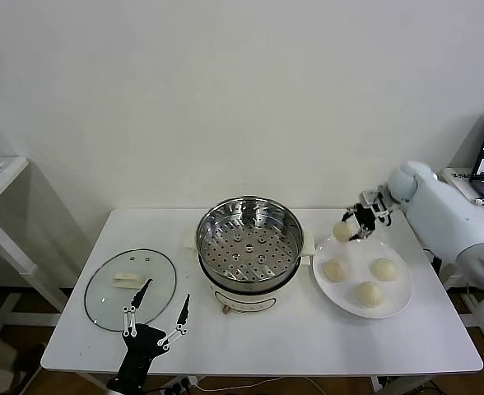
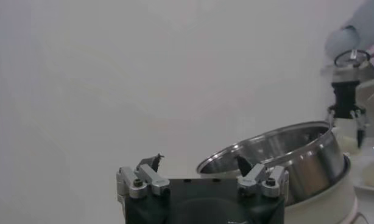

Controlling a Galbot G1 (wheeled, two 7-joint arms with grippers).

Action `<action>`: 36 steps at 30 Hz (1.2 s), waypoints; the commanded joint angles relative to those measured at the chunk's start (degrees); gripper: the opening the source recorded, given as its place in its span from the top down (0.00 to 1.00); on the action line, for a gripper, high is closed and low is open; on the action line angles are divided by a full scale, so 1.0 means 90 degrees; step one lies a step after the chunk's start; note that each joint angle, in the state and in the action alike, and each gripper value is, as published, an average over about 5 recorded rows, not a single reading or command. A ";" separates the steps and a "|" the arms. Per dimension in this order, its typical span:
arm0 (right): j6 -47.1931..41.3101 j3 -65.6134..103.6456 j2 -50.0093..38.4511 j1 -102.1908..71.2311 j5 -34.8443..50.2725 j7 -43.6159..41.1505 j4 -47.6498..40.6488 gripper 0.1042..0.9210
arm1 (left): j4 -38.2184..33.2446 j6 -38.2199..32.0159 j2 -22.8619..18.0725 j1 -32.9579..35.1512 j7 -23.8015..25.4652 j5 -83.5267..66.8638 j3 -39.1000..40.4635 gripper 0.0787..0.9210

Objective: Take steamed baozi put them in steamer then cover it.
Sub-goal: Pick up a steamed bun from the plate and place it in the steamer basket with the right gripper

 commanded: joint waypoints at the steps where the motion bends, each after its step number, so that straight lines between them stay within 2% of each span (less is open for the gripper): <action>1: 0.1082 -0.1583 -0.0379 0.1593 0.0680 -0.0133 0.2316 0.31 | -0.0085 -0.0029 -0.0016 0.0058 0.0002 0.0009 0.0019 0.12; 5: 0.1430 -0.1901 0.0044 0.2077 0.0697 -0.0154 0.2639 0.31 | -0.0129 -0.0048 -0.0037 0.0110 0.0000 0.0021 0.0015 0.12; 11: 0.2096 -0.2058 0.0894 0.2151 0.0139 -0.0123 0.2694 0.30 | -0.0194 -0.0049 -0.0056 0.0151 -0.0016 0.0021 -0.0031 0.12; 22: 0.2427 -0.2106 0.2130 0.1330 -0.0977 -0.0059 0.1581 0.30 | -0.0200 -0.0067 -0.0085 0.0118 -0.0032 0.0008 -0.0016 0.12; 36: 0.2500 -0.1891 0.2814 0.0881 -0.1709 0.0287 0.0489 0.30 | -0.0152 -0.0112 -0.0033 0.0010 -0.0048 -0.0016 -0.0008 0.12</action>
